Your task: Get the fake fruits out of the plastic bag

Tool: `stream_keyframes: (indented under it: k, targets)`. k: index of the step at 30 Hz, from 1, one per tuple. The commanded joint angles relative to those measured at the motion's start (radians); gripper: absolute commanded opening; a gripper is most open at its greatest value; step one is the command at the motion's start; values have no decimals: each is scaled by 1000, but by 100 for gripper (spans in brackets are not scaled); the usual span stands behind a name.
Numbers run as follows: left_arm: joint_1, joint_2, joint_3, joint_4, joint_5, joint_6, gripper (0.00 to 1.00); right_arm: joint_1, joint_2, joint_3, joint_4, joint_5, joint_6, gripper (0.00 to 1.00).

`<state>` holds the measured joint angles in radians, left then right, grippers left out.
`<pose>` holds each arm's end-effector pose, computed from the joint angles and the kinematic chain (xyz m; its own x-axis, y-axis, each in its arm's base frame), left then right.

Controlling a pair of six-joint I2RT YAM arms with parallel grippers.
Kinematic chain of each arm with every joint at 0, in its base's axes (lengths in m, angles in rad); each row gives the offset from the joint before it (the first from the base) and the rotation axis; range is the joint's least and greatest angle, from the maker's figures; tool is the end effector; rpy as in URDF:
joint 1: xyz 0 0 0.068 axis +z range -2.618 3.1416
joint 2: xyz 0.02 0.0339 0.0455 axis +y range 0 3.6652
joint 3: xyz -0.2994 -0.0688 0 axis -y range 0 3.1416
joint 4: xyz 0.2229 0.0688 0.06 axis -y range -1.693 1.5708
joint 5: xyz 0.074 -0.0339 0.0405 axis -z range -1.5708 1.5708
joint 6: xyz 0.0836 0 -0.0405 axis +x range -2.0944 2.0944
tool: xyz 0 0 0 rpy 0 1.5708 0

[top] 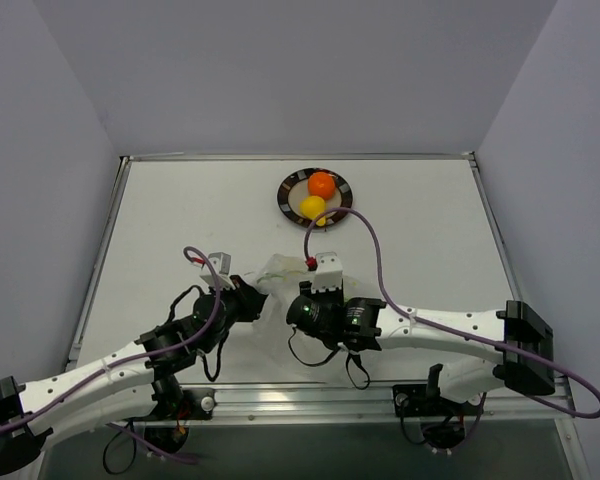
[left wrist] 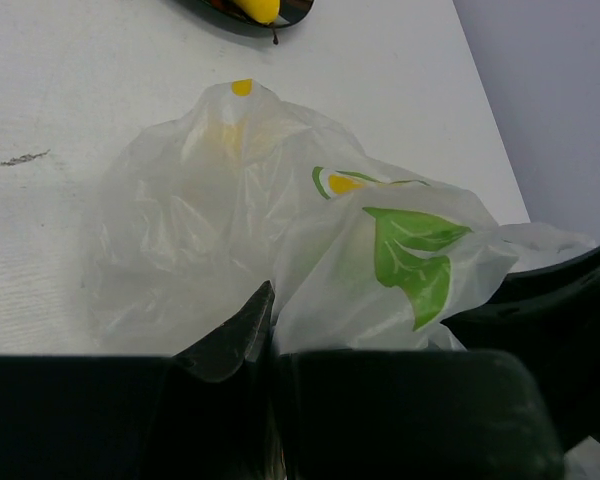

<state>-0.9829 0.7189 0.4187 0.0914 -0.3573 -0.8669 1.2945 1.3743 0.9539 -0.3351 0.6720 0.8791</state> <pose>0.1210 -0.1289 0.2705 -0.5240 -0.5015 -0.6884 0.2941 0.6520 -0.6988 0.1295 0.2658 0.2753 -0.6040 0.0794 -0.7931 -0.2573 0.9223 0.2884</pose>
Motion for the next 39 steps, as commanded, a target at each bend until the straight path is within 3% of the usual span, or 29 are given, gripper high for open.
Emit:
stream_keyframes:
  k: [1, 3, 6, 11, 15, 18, 23, 32, 39]
  targets:
    - [-10, 10, 57, 53, 12, -9, 2, -44, -53, -43, -25, 67, 46, 40]
    - [-13, 13, 52, 51, 14, -9, 2, -61, -86, -73, -25, 78, 44, 62]
    - [-14, 19, 51, 53, 17, -14, 2, -98, -86, -86, -24, 43, 32, 75]
    - [-22, 42, 52, 70, 29, -20, 2, -87, -44, -63, -24, 21, 26, 74]
    - [-46, 68, 55, 77, 21, -23, 2, -12, -61, -17, -25, 29, 32, 57]
    - [-48, 65, 54, 77, 6, -21, 2, 66, -66, 8, -25, 17, 44, 54]
    - [-48, 31, 71, 48, -25, 2, 2, 63, -44, -62, -24, -41, 127, 53]
    - [-49, 33, 69, 39, -16, -1, 3, -90, -129, -175, -10, -68, 95, 85]
    - [-49, 73, 68, 64, 3, -9, 2, -162, -69, -167, 102, -100, -9, 95]
